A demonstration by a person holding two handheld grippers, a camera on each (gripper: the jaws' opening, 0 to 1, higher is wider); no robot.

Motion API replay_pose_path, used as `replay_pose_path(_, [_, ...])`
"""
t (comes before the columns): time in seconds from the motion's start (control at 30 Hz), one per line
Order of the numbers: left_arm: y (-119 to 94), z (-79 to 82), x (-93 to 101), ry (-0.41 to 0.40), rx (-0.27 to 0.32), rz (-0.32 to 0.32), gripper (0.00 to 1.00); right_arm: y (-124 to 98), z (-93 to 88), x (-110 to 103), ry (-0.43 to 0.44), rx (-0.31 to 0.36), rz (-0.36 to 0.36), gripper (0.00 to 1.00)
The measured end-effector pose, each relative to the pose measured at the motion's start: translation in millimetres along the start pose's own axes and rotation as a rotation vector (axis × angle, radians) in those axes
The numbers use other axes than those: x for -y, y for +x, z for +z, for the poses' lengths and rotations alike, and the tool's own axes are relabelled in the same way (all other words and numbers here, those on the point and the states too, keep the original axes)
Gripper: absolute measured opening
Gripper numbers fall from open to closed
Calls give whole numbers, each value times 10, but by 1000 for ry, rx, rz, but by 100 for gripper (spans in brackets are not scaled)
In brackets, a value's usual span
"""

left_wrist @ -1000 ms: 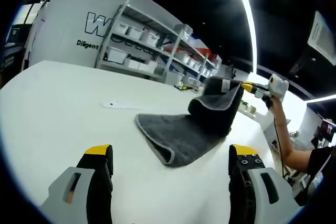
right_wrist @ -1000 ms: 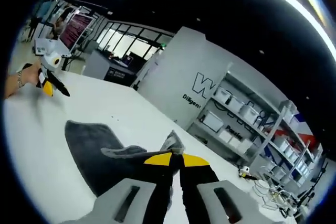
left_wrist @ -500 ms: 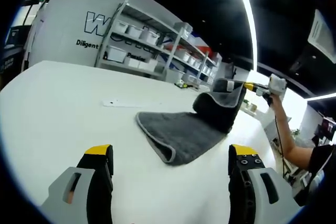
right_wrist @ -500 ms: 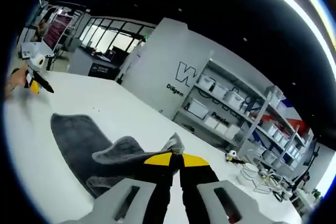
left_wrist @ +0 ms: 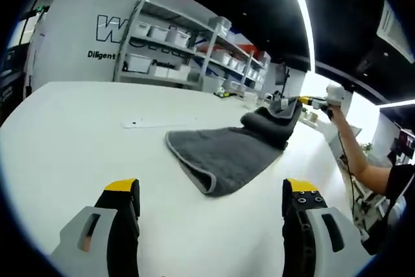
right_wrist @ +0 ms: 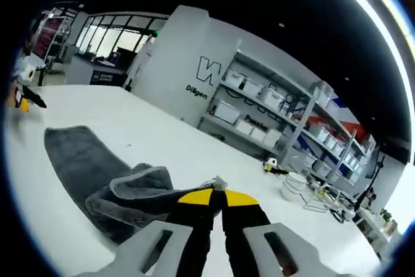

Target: Open the folded towel by lifting each exposed corner and separating the folded layers until the towel lies flat within the target outline without major curled edges

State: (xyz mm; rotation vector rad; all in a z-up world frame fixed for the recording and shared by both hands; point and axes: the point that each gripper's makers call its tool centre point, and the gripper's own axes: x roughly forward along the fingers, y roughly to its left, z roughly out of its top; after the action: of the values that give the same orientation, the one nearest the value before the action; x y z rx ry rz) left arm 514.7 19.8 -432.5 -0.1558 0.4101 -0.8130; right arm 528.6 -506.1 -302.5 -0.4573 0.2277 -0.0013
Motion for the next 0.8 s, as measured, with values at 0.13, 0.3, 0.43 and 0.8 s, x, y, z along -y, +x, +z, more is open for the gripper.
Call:
replay_pose_path(0.13, [14,-16,35,7,-7,-2,89,35,-244,86,57,-46,1,0])
replay_pose_path(0.3, [37,-78,96,32,-36,-16,90,70,-493,192,79,-92,-6,0])
replay_pose_path(0.43, [61,-187,107,83,-92,5,90,94,-731,270,91,-141,-13,1])
replay_pose_path(0.8, [100,-222,145,101,-122,-27,90,60,-1302,423,145,-236,-50,1])
